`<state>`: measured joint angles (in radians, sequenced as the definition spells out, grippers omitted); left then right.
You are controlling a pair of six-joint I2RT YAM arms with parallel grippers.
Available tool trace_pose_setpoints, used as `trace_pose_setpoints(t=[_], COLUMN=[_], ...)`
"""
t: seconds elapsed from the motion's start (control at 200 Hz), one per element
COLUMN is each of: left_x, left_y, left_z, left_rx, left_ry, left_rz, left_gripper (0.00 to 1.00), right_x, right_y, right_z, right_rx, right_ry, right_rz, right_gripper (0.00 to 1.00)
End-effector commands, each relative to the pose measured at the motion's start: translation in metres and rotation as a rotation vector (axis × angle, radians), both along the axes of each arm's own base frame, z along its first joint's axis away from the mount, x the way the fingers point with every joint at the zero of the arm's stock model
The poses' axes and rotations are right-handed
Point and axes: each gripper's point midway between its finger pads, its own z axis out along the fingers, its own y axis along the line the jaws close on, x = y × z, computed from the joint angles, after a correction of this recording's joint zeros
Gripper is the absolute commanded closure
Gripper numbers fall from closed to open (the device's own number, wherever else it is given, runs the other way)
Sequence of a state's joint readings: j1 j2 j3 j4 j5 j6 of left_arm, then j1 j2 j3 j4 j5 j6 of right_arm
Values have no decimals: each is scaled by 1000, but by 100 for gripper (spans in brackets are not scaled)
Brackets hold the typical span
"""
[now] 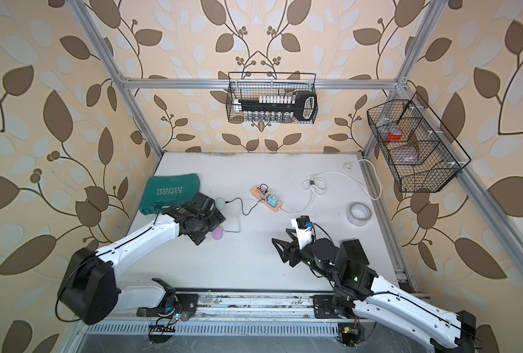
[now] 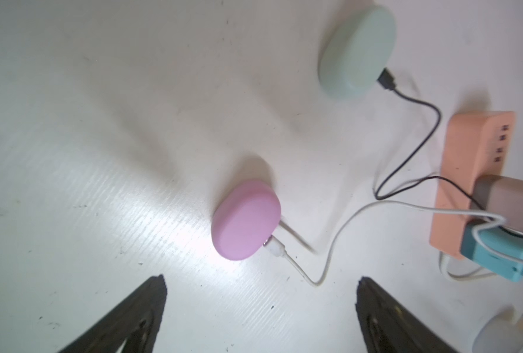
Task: Charge the bluetooth headset
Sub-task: Reset both arms
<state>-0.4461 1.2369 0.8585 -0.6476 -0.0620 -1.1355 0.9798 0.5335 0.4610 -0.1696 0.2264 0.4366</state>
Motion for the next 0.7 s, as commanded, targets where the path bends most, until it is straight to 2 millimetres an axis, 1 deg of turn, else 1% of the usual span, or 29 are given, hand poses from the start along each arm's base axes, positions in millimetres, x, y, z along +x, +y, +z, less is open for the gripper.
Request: trace_pose_setpoints(t=[0.0,0.07,0.12,0.17,0.22,0.305,0.355,0.395,0.435,0.46,0.535,0.57,0.6,0.64,0.695], left_x=[-7,-11,-14,-19,-22,-17,-12,-7,-1,3,23,31,37,44,54], left_y=[31,49,63,76,87,97,103,109,118,123,120,121,120,124,128], left_z=[36,57,68,78,89,110,121,126,129,129,126,125,120,114,103], left_rx=[110,191,257,315,370,450,498,543,599,629,690,708,727,735,716], left_ry=[-88,-158,-193,-212,-230,-300,-334,-348,-356,-362,-433,-472,-498,-515,-526], left_rz=[-3,-4,1,7,8,-23,-46,-51,-37,-24,-103,-116,-148,-149,-173], left_gripper=[1,1,1,1,1,1,1,1,1,1,1,1,1,1,1], right_x=[10,21,30,38,48,71,85,101,117,126,146,153,157,162,167], right_y=[-9,-17,-24,-27,-35,-52,-63,-81,-97,-111,-152,-169,-183,-199,-212], right_z=[21,20,18,22,27,34,33,30,24,21,11,6,2,-2,-9], right_rx=[-63,-156,-219,-253,-271,-292,-311,-316,-317,-313,-302,-316,-346,-391,-466], right_ry=[-62,-78,-73,-85,-91,-95,-77,-50,-16,7,70,75,68,49,16], right_rz=[-57,-114,-165,-188,-238,-328,-365,-430,-483,-530,-680,-748,-807,-879,-925], right_gripper=[1,0,0,0,0,0,0,0,0,0,0,0,0,0,0])
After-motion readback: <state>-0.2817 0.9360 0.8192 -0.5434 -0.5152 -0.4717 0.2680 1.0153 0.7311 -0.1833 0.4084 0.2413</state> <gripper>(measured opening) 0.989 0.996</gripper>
